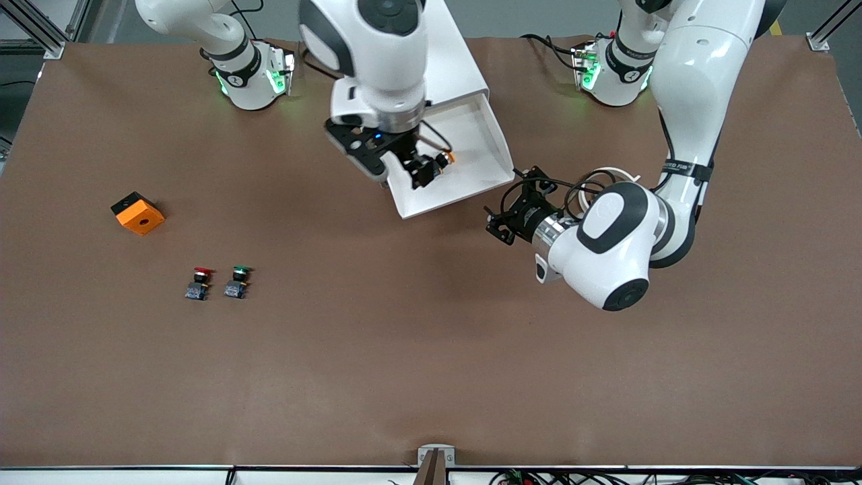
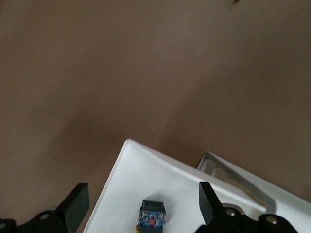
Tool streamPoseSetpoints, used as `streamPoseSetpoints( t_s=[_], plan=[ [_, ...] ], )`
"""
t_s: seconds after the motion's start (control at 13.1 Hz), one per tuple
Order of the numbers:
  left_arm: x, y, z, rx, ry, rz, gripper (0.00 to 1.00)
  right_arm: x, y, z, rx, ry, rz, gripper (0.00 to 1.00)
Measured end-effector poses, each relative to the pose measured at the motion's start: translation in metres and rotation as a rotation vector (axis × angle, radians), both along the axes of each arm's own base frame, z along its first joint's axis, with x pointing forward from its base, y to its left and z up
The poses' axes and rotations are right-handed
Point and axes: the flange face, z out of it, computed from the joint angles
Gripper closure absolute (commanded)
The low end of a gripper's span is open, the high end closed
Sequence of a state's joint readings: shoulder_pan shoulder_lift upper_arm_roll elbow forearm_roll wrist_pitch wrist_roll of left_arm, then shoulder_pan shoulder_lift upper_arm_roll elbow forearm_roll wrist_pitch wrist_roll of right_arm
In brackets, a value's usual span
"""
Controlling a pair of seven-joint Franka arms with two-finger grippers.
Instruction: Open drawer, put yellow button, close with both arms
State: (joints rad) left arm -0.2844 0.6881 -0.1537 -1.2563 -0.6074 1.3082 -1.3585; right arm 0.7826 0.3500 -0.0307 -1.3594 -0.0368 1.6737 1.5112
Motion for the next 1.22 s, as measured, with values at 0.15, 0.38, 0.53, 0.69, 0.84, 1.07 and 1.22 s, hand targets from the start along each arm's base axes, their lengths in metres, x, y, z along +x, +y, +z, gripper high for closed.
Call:
streamPoseSetpoints(
  t_s=[0.15, 0.38, 0.53, 0.69, 0.84, 1.07, 1.22],
  plan=[
    [0.000, -0.011, 0.004, 0.011, -0.166, -0.126, 0.00, 0.027, -0.045, 0.014, -0.013, 0.027, 0.086, 0.00],
    [0.004, -0.036, 0.009, 0.035, -0.390, -0.236, 0.00, 0.071, -0.144, 0.040, -0.015, 0.070, 0.241, 0.00],
    [0.009, -0.045, 0.016, 0.018, -0.486, -0.259, 0.00, 0.095, -0.219, 0.054, -0.006, 0.099, 0.349, 0.00],
    [0.013, -0.051, 0.022, -0.026, -0.551, -0.289, 0.00, 0.114, -0.296, 0.063, 0.011, 0.107, 0.456, 0.00],
    [0.018, -0.060, 0.026, -0.048, -0.646, -0.325, 0.00, 0.125, -0.370, 0.063, 0.029, 0.138, 0.551, 0.00],
    [0.002, -0.095, 0.027, 0.003, -0.762, -0.449, 0.00, 0.124, -0.455, 0.064, 0.066, 0.182, 0.664, 0.00],
    [-0.018, -0.121, 0.025, 0.011, -0.778, -0.521, 0.00, 0.120, -0.484, 0.070, 0.075, 0.178, 0.741, 0.00]
  ],
)
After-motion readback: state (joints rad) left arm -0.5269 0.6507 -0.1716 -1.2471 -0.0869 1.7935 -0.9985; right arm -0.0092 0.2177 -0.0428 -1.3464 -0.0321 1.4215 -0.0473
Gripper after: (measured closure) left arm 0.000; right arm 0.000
